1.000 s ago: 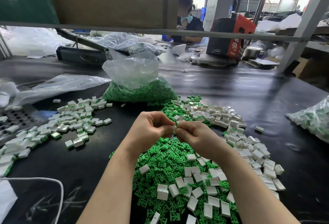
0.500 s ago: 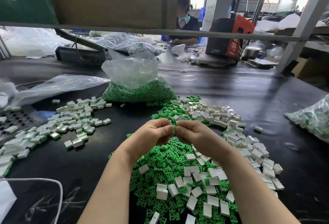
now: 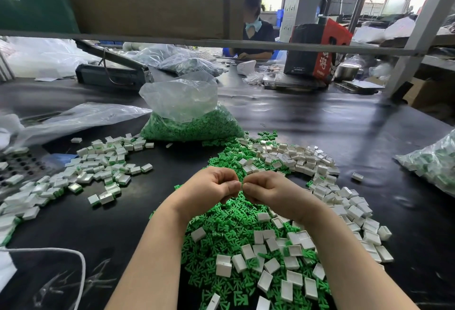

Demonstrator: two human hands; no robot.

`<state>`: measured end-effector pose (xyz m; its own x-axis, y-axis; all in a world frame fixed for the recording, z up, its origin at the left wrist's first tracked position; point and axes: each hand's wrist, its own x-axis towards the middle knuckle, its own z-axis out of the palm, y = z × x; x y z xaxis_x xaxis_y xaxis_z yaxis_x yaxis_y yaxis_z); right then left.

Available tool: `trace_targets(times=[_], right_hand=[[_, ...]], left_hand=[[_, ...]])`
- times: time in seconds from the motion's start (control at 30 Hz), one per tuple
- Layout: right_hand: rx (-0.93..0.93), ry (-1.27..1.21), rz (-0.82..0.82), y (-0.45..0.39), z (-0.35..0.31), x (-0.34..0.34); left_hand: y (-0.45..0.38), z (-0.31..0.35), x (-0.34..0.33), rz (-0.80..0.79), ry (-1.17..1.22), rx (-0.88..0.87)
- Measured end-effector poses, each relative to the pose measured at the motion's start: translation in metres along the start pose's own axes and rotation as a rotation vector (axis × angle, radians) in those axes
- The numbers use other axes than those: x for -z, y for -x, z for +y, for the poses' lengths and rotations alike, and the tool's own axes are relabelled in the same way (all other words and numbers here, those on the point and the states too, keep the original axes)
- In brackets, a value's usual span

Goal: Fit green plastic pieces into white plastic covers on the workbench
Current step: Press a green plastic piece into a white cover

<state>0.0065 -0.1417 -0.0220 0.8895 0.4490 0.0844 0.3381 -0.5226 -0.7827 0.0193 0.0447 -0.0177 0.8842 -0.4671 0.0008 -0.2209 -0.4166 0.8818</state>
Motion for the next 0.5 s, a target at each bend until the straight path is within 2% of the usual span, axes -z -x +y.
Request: trace_targets(times=[0.3, 0.5], right_hand=[[0.008, 0.056, -0.017, 0.0024, -0.0030, 0.0008], [-0.025, -0.232, -0.027, 0.0046, -0.0075, -0.0001]], left_hand=[[0.0033, 0.0029, 0.0024, -0.010, -0.079, -0.017], [0.0063, 0.0044, 0.0059, -0.033, 0.107, -0.078]])
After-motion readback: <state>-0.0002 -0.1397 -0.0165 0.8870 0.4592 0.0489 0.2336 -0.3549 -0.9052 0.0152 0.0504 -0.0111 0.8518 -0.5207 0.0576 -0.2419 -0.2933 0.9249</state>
